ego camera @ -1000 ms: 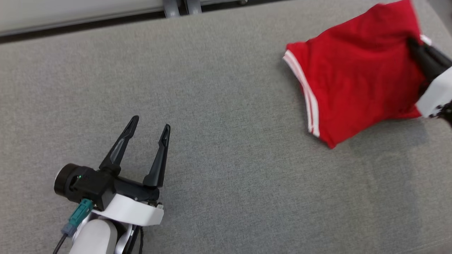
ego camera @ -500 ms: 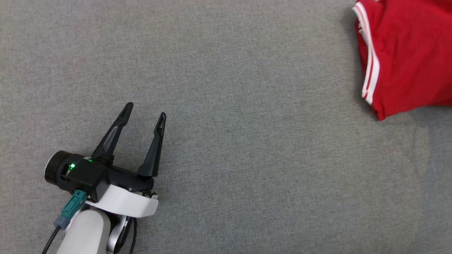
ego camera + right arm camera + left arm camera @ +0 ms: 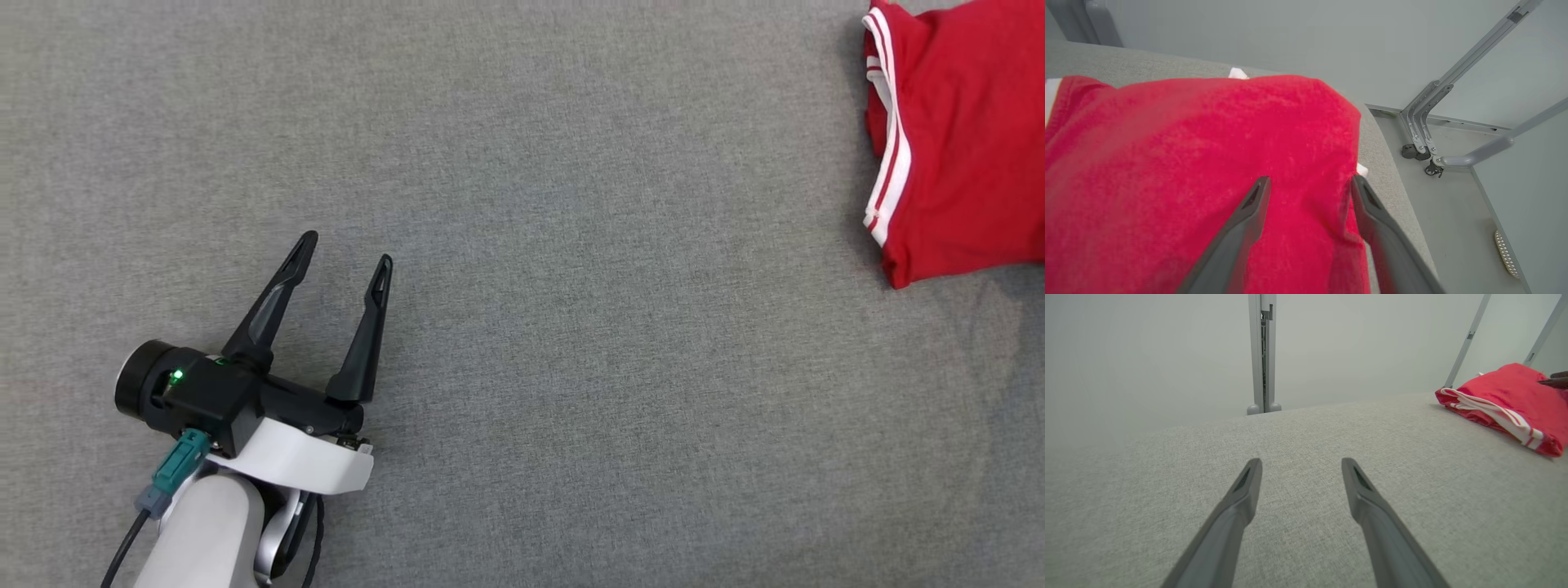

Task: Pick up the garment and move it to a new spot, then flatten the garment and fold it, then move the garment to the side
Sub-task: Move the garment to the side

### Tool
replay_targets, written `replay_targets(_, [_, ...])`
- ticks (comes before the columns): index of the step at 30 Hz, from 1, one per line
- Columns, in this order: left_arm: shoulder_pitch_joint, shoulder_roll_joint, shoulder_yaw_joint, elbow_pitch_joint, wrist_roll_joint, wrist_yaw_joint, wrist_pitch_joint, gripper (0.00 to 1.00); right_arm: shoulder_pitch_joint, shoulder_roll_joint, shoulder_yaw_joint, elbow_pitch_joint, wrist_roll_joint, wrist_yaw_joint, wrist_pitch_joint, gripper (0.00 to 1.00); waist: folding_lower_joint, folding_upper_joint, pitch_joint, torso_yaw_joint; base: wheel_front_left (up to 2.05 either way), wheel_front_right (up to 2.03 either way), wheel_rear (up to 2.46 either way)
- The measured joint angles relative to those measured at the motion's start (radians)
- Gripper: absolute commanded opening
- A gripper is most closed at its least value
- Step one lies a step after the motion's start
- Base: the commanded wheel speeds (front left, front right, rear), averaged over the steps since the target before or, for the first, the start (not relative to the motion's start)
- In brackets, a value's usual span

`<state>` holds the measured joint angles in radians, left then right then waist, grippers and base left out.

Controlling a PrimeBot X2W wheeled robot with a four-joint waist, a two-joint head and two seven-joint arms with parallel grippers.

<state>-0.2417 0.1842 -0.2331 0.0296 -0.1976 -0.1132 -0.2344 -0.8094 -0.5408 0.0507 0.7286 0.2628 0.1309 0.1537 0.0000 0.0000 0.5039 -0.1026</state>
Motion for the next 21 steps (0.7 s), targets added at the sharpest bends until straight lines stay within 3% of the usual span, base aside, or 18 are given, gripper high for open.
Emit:
replay_targets(6, [0.011, -0.017, -0.004, 0.030, -0.016, 0.006, -0.013, 1.00, -0.015, 0.030, -0.108, 0.065, -0.152, 0.000, -0.101, 1.00, 0.0000, 0.0000, -0.058, 0.017, 0.00, 0.00, 0.00])
replay_targets(11, [0.047, -0.033, 0.005, 0.047, -0.024, 0.016, -0.022, 1.00, -0.016, 0.061, -0.168, 0.047, -0.248, 0.000, -0.167, 1.00, 0.0000, 0.0000, -0.135, 0.026, 0.00, 0.00, 0.00])
replay_targets(15, [0.102, -0.034, 0.045, 0.054, -0.042, 0.037, -0.026, 1.00, 0.021, 0.112, -0.142, -0.037, -0.251, 0.000, -0.227, 1.00, 0.0000, 0.0000, -0.234, 0.034, 0.00, 0.00, 0.00])
replay_targets(21, [0.178, -0.023, 0.112, 0.018, -0.052, 0.074, -0.029, 1.00, 0.159, 0.163, -0.091, -0.175, -0.164, 0.000, -0.242, 1.00, 0.0000, 0.0000, -0.364, 0.052, 0.00, 0.00, 0.00])
